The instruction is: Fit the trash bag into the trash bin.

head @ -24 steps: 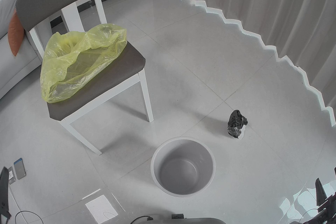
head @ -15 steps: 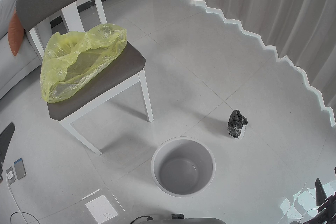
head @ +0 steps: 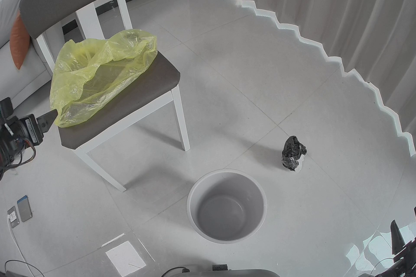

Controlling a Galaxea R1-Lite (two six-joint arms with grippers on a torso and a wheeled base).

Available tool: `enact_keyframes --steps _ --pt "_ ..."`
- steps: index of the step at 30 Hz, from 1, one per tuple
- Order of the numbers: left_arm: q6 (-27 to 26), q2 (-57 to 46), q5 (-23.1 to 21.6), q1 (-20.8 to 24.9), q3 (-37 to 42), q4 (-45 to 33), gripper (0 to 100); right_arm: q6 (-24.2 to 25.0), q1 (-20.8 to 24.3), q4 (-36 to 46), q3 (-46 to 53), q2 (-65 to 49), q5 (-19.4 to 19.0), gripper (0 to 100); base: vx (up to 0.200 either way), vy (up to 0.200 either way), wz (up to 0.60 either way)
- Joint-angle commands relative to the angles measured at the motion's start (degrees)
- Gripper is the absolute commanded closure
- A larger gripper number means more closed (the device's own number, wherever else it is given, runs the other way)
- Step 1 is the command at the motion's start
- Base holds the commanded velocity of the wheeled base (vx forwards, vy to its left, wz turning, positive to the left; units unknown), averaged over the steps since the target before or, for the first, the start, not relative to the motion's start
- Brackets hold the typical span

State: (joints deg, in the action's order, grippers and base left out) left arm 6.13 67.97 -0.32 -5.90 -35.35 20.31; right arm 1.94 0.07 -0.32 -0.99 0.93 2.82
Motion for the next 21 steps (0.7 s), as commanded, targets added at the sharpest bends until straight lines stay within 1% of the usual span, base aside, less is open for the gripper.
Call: enact_keyframes --steps 1,3,6,10,13,21 --pt "1.0 14.4 1.2 -2.4 -5.2 2.7 0 0.1 0.0 0.0 1.0 -0.9 0.1 0 0.0 0.0 0.0" --pt "1.3 15.0 1.4 -2.4 -5.9 2.7 0 0.1 0.0 0.0 1.0 -0.9 0.1 0 0.0 0.0 0.0" --pt "3.6 18.2 1.9 -2.4 -9.9 2.7 0 0.1 0.0 0.0 1.0 -0.9 0.1 0 0.0 0.0 0.0" --pt "4.9 19.1 2.6 -2.6 -13.0 1.9 0 0.1 0.0 0.0 1.0 -0.9 0.1 0 0.0 0.0 0.0" --pt "4.9 20.0 2.6 -3.2 -13.4 2.0 0 0.1 0.0 0.0 1.0 -0.9 0.1 0 0.0 0.0 0.0" --pt "4.9 21.2 2.1 -2.8 -12.6 2.0 0 0.1 0.0 0.0 1.0 -0.9 0.1 0 0.0 0.0 0.0"
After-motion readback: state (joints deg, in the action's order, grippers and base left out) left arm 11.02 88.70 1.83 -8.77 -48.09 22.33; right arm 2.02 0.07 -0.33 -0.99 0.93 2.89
